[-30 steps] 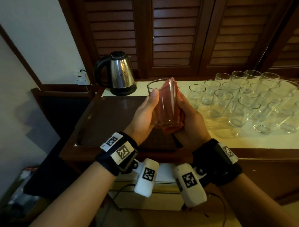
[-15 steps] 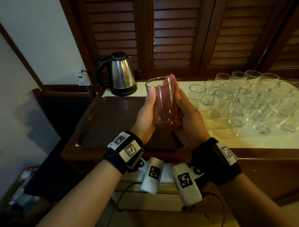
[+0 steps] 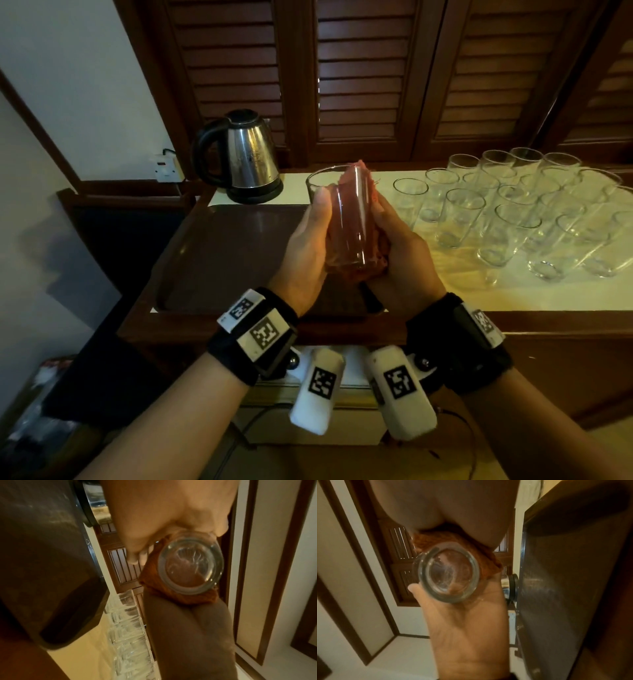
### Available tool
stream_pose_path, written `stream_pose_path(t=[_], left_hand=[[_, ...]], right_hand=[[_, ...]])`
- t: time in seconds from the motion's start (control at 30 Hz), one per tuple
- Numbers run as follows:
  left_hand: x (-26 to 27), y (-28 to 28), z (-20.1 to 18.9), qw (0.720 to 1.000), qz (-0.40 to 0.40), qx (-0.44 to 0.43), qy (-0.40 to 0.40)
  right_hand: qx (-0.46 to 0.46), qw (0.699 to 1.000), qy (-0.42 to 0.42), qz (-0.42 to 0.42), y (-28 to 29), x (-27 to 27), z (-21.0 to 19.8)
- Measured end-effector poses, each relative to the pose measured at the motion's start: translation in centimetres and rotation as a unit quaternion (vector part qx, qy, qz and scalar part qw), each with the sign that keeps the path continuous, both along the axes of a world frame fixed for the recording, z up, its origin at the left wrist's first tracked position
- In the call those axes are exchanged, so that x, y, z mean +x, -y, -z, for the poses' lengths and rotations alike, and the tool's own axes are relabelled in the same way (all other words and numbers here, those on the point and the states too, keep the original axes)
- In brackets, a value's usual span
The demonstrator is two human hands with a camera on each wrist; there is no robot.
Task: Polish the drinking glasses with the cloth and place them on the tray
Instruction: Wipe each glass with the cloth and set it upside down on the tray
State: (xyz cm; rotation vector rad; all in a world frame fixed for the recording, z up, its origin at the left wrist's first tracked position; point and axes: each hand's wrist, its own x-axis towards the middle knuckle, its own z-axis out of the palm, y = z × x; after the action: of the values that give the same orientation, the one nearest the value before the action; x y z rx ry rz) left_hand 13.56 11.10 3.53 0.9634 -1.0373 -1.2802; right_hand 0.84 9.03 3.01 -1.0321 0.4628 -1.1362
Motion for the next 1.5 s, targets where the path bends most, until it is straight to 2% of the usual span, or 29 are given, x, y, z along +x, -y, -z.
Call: stream_pose_path(t=[0.1, 0.2, 0.27, 0.4, 0.47, 0.53, 0.6, 0.7, 0.8, 0.87, 0.93, 1.0, 1.1, 1.17, 1.23, 1.37, 1.43, 1.5], left_hand=[[0.2, 0.4, -0.3, 0.997, -0.068, 0.024, 0.005], [-0.5, 0.2, -0.6, 0.993, -0.084, 0.028, 0.081], [-0.9, 0.2, -0.5, 0.992, -0.083, 0.018, 0.098], [0.1, 0.9, 0.2, 0.999, -0.019, 0.040, 0.028], [0.5, 1.1, 0.3, 0.999, 0.009, 0.048, 0.015], [0.5, 1.3, 0.4, 0.998, -0.016, 0.053, 0.014], [0.2, 1.5, 0.5, 0.997, -0.059, 0.049, 0.021], [-0.7, 1.4, 0.1, 0.992, -0.071, 0.044, 0.090], [-0.9, 1.3, 0.1, 0.994, -0.071, 0.032, 0.079], [-0.5, 1.4, 0.1, 0.997, -0.041, 0.040, 0.047], [-0.1, 1.5, 0.0, 0.998, -0.014, 0.054, 0.025], [0.1, 1.7, 0.0, 0.998, -0.028, 0.051, 0.029], [-0.5, 1.8, 0.1, 0.994, -0.078, 0.024, 0.070], [-1.0, 1.6, 0.1, 0.992, -0.083, 0.009, 0.099], [-0.9, 1.6, 0.1, 0.993, -0.084, 0.006, 0.084], [0.0, 1.7, 0.2, 0.999, -0.023, 0.026, 0.009], [0.3, 1.8, 0.2, 0.999, -0.041, 0.030, 0.005], [0.4, 1.8, 0.4, 0.997, -0.074, 0.025, 0.009]], right_hand=[[-0.058, 0.995, -0.061, 0.056, 0.1, 0.2, 0.1], [-0.116, 0.981, -0.120, 0.100, -0.1, 1.0, 0.5], [-0.109, 0.984, -0.112, 0.090, 0.0, 1.2, 0.7], [0.007, 0.999, -0.039, 0.020, 0.4, 0.7, 0.7], [0.033, 0.999, -0.013, 0.023, 0.8, 0.4, 1.0], [0.006, 0.998, -0.044, 0.053, 0.9, 0.3, 1.1], [-0.057, 0.988, -0.111, 0.088, 0.8, 0.4, 1.2], [-0.104, 0.981, -0.128, 0.105, 0.7, 0.8, 1.3], [-0.080, 0.989, -0.099, 0.074, 0.9, 0.8, 1.0], [-0.008, 0.998, -0.049, 0.028, 1.1, 0.4, 0.8], [0.031, 0.999, -0.015, 0.017, 1.3, 0.1, 0.8], [0.012, 0.999, -0.017, 0.042, 1.4, 0.1, 1.0], [-0.082, 0.987, -0.097, 0.097, 1.2, 0.6, 1.2], [-0.112, 0.981, -0.116, 0.111, 1.2, 1.0, 1.2], [-0.097, 0.987, -0.097, 0.089, 1.1, 1.1, 1.1], [0.018, 0.999, -0.020, 0.023, 1.3, 0.7, 0.5], [-0.001, 0.998, -0.034, 0.044, 1.4, 0.4, 0.5], [-0.062, 0.991, -0.090, 0.082, 1.4, 0.4, 0.4]])
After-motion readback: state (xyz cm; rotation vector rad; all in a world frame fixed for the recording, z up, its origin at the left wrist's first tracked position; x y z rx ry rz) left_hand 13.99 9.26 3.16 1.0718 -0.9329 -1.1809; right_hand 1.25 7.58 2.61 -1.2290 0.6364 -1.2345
